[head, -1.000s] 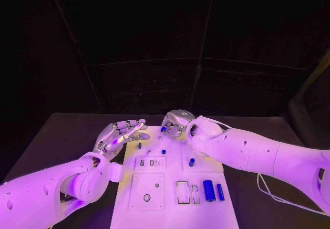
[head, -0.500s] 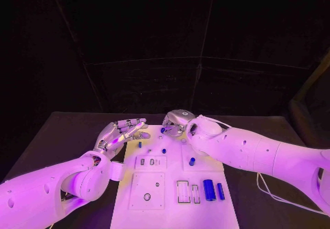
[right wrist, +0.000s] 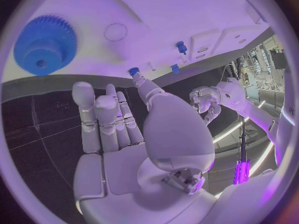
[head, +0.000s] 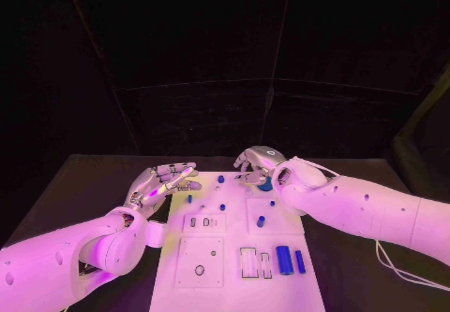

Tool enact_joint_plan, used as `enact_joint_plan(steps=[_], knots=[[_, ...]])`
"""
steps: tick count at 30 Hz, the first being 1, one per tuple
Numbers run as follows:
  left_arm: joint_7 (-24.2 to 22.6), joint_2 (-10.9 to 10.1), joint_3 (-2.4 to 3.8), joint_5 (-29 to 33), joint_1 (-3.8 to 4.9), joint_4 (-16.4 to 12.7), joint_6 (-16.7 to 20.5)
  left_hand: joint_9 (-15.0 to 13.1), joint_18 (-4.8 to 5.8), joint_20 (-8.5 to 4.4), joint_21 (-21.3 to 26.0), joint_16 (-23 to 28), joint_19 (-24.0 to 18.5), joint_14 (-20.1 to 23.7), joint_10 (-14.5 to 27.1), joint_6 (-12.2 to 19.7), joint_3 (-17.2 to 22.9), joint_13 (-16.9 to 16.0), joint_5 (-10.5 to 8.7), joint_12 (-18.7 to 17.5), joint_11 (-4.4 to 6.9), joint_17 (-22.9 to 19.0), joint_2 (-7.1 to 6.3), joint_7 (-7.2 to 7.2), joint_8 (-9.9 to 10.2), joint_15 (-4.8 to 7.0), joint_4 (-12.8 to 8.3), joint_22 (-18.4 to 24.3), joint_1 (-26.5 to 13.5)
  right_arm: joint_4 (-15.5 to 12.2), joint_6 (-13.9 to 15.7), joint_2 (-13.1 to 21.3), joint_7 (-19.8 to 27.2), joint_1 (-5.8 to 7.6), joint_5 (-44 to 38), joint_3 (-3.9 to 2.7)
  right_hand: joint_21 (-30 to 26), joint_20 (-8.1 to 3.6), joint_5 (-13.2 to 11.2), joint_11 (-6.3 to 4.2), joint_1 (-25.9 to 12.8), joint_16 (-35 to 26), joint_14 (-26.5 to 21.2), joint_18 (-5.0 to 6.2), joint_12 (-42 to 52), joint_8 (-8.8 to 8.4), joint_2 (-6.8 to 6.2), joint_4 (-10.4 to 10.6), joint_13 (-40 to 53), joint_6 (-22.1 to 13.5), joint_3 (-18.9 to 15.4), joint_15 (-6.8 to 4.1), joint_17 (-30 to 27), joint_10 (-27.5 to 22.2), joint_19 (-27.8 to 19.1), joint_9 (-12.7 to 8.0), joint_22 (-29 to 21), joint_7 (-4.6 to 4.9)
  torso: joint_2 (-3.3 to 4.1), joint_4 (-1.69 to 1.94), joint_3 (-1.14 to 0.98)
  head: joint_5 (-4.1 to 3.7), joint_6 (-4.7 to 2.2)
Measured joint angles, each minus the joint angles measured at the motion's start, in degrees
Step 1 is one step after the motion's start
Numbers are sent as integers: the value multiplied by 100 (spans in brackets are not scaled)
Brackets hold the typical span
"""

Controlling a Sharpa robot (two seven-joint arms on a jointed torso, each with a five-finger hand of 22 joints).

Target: Assemble the parts on the task board

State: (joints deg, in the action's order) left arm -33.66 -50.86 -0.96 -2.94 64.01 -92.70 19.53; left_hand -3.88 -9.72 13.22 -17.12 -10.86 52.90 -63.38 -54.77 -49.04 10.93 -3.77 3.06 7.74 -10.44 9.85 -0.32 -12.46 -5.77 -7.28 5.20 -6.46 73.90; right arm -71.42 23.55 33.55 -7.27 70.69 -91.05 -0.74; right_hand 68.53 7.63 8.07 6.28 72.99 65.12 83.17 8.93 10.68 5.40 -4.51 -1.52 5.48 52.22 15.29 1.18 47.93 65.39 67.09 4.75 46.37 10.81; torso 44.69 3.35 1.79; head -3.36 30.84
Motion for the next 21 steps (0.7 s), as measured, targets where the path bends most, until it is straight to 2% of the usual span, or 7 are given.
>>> enact_joint_plan(steps=[3,5,7,9,11,13,21], knots=[[3,-22,0,0,7,-8,0,0,0,0,0,0,0,0,0,0,0,0,0,0,0,0,0,0,0,0,0,0,0,-255,7,319,-62,5,191,-107,327,-121,119,-186,-23,360,86,-137,416,8,-18,133,221,132,-73,-117,504,648,342,5,549,-128,-11,-34,-8,15,-15],[4,-33,0,0,11,-10,0,0,1,0,0,0,0,0,0,0,0,0,0,0,0,0,0,0,0,0,0,0,0,-391,-16,513,-118,11,331,-165,491,-219,237,-280,-112,551,86,-141,734,8,-109,220,445,152,-160,-215,764,974,499,5,829,-208,-20,-60,-13,20,-24],[6,-36,0,0,12,-12,0,0,0,0,0,0,0,0,0,0,0,0,0,0,0,0,0,0,0,0,0,-1,0,-481,-67,679,-193,13,458,-216,702,-273,308,-338,-194,790,88,-230,1140,8,-191,300,757,107,-291,-235,1110,1213,718,-1,1211,-252,-27,-81,-16,23,-30],[8,-35,0,0,13,-15,0,2,0,0,0,0,0,0,0,0,0,0,0,0,0,-1,0,0,0,0,0,-1,0,-541,-154,827,-304,19,573,-257,949,-295,356,-367,-129,1116,87,-334,2315,8,-219,417,2030,78,-510,-274,1574,1167,928,-11,1651,-281,-34,-101,-21,24,-36],[10,-32,0,0,14,-15,-1,5,1,0,0,0,0,0,0,0,9,-1,0,-6,0,-1,0,0,0,0,-9,-1,0,-566,-251,911,-405,22,645,-275,1155,-283,408,-353,44,1417,87,-408,4041,8,-211,687,3842,17,-838,-275,1986,795,1058,-20,1999,-251,-40,-116,-24,24,-37],[12,-24,0,0,14,-10,-3,5,0,0,0,0,0,0,0,0,16,0,0,-21,0,-1,0,0,0,0,-16,-1,0,-582,-385,975,-511,22,701,-289,1241,-246,408,-287,44,1549,85,-409,4729,8,-211,872,4583,-82,-1023,-228,2214,853,1111,-38,2169,-206,-41,-123,-25,24,-37],[22,6,0,0,14,23,-13,4,0,0,0,0,0,0,0,0,16,-1,0,-21,0,-1,0,0,0,0,-16,-1,0,-498,-944,1007,-799,22,799,-310,1301,-200,408,-206,277,1674,76,-407,5168,-14,-233,1288,5197,-250,-1439,-178,2455,789,1156,-44,2324,-132,-41,-123,-23,-10,-15]])
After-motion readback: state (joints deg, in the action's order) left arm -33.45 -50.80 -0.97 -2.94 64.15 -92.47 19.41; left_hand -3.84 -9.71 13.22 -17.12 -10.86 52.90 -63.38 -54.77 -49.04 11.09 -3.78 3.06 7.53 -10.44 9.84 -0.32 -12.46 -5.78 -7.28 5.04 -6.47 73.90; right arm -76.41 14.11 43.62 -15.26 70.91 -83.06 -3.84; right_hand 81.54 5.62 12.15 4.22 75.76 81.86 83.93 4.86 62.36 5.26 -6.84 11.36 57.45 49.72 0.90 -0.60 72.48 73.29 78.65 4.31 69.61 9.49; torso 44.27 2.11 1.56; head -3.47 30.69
